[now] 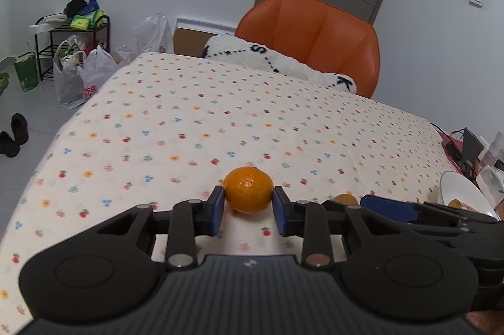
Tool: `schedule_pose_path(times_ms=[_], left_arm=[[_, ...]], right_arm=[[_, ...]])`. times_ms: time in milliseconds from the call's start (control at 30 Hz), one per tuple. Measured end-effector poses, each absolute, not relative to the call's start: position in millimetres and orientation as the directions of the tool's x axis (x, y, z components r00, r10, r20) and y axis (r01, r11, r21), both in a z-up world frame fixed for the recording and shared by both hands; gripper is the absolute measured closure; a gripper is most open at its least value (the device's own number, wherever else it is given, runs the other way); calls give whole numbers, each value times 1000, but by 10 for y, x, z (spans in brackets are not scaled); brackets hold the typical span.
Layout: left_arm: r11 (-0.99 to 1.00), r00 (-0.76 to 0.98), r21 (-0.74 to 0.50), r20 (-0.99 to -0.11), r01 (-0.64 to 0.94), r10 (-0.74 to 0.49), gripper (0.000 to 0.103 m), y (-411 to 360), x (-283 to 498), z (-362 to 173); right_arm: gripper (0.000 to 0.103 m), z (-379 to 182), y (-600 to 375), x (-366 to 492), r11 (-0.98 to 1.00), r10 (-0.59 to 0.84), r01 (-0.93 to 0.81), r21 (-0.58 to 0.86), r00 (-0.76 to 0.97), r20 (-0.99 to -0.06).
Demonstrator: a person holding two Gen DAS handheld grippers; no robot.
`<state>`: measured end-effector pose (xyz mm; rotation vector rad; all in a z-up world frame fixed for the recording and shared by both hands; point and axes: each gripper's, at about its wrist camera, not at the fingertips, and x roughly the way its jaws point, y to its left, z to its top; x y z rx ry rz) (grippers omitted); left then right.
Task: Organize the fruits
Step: 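Grasp the orange with the left tool while the right tool grasps the kiwi, then carry the orange with the left tool while the right tool carries the kiwi toward the plate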
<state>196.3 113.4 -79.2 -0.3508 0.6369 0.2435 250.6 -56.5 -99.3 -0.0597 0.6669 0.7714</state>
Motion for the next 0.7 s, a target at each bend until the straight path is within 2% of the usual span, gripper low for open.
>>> schedule_pose_path(times_ms=[67, 133, 200, 300, 467, 633, 700], left_arm=[[911, 778, -242, -617, -334, 121, 72, 1156, 1942, -780], [910, 779, -242, -615, -338, 126, 72, 1168, 1925, -765], [910, 779, -240, -614, -338, 127, 73, 1156, 1908, -747], [913, 785, -243, -608, -328, 120, 79, 1126, 1888, -709], [922, 794, -242, -599, -303, 103, 83, 1018, 1875, -654], [924, 786, -234, -610, -303, 103, 83, 936, 1880, -654], [921, 781, -219, -612, -322, 127, 79, 921, 1870, -642]], right_arm=[[65, -1033, -535, 2531, 732, 616, -658, 177, 527, -585], [78, -1034, -534, 2550, 739, 607, -652, 173, 532, -589], [78, -1017, -579, 2554, 727, 629, -654, 209, 514, -583], [78, -955, -657, 2495, 733, 627, -651, 197, 535, -566], [78, -860, -822, 2413, 740, 631, -641, 205, 555, -543], [78, -805, -1001, 2340, 753, 623, -624, 207, 575, -531], [78, -793, -1069, 2324, 761, 617, -614, 209, 585, -527]])
